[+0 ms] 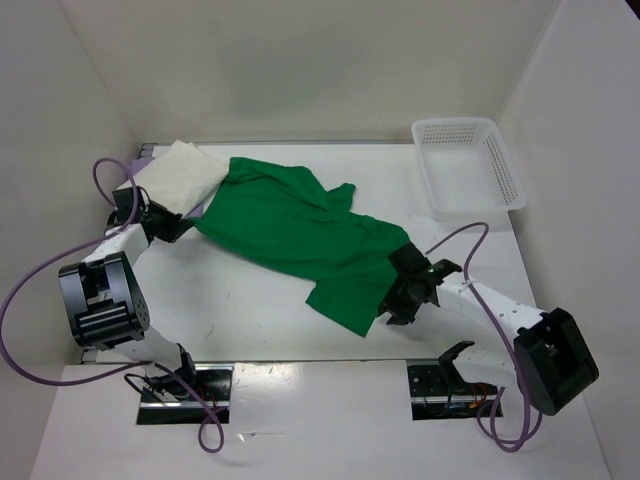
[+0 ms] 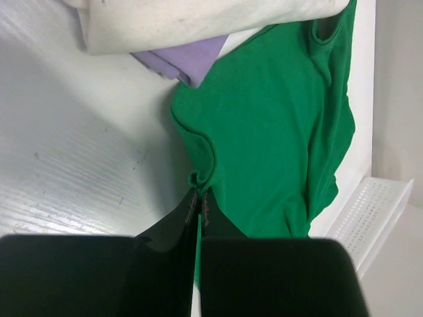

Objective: Fold and stack the t-shirts
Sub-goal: Flatten out the tshirt

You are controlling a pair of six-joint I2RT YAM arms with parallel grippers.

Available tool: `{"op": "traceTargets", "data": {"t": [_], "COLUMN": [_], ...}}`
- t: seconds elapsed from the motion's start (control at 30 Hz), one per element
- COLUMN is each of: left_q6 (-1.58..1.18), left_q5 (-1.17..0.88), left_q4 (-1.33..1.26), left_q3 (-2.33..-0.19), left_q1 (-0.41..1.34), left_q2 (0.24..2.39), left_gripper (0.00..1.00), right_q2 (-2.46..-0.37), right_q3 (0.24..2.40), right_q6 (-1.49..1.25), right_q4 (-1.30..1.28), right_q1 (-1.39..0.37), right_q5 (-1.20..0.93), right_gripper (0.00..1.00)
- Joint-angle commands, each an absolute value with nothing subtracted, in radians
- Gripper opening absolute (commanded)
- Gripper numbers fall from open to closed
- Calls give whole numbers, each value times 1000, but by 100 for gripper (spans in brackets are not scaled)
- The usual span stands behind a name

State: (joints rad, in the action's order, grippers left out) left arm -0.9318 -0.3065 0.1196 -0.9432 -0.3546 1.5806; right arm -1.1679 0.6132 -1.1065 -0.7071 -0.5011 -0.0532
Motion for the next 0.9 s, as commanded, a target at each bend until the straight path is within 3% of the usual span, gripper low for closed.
{"op": "traceTargets", "data": {"t": [0.0,0.17,0.53,0.67,0.87], "left_q6": [-959,-959,-950,-940,-940], "left_q5": [-339,-348,-338,-337,-337], "left_q4": [55,46,66,66,77], "left_q3": [-919,-874,-853,-842,-842], "left_q1": [-356,-336,-327,-327,-327], "left_q2": [1600,1580,1560,1560,1540], "left_gripper": [0,0,0,0,0], "right_q2": [-1190,-1192,-1267,-1267,-1160], "right_q3": [552,508,451,433,446], "right_q6": [-1161,-1172,-1144,-1170,-1206], "right_q4": [-643,-537,-399,-383,-431], "right_q1": [-572,-609,-609,-609,-609], "right_q5": [-141,-227,-301,-287,-198], "right_gripper": [39,46,45,36,4]}}
